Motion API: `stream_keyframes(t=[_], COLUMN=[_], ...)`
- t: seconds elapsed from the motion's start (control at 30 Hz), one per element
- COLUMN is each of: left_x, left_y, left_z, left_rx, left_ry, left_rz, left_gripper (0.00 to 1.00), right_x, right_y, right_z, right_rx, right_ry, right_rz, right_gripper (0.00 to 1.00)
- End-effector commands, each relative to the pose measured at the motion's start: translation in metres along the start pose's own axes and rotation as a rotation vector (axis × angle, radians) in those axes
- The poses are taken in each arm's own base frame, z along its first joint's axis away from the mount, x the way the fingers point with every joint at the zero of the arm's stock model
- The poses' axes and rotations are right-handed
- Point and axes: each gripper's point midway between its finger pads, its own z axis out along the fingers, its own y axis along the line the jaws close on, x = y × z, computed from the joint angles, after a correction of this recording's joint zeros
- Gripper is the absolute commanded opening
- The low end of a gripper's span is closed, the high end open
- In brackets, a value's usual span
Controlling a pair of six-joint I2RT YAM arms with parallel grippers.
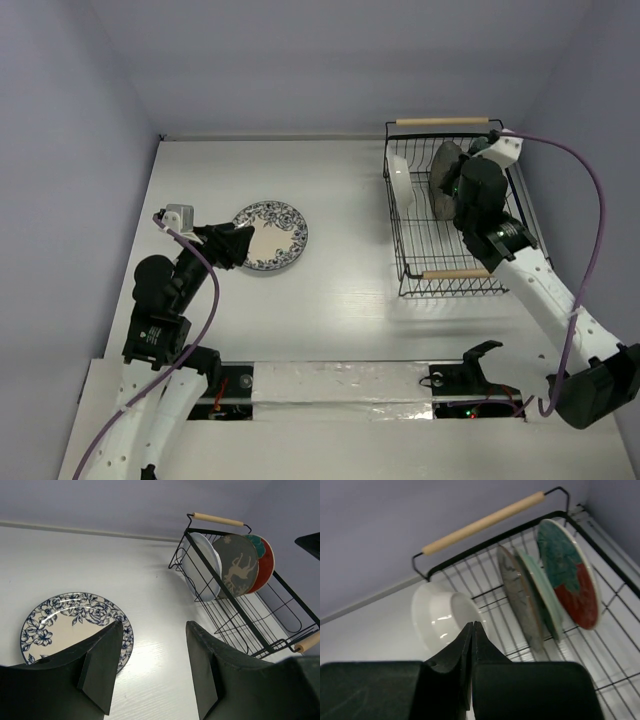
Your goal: Unload the plates from the dish rack
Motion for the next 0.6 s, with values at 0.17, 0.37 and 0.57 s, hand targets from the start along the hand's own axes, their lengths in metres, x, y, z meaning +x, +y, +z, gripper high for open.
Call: stream_keyframes(t=[0.17,0.37,0.57], left_x=[-0.02,-0.021,-0.019], left_y=[-0.007,-0.003,-0.003], left_z=[0.002,0.003,0.005], left_rx=[0.023,0.01,0.014], left_ry=[-0.049,-0.05,-0.041], left_rz=[0.017,0.015,0.014], left_gripper=[0.5,0.5,0.5], right_x=[0.032,0.063,0.081], right_y=[-0.073,-0.085,-0.1], right_z=[0.04,0.073,0.089], right_rx=[0.163,0.196,0.236], right_ry=[0.11,0.208,0.233], right_rz=[-0.094,-0.139,-0.123], right_gripper=[0.05,0.27,0.29])
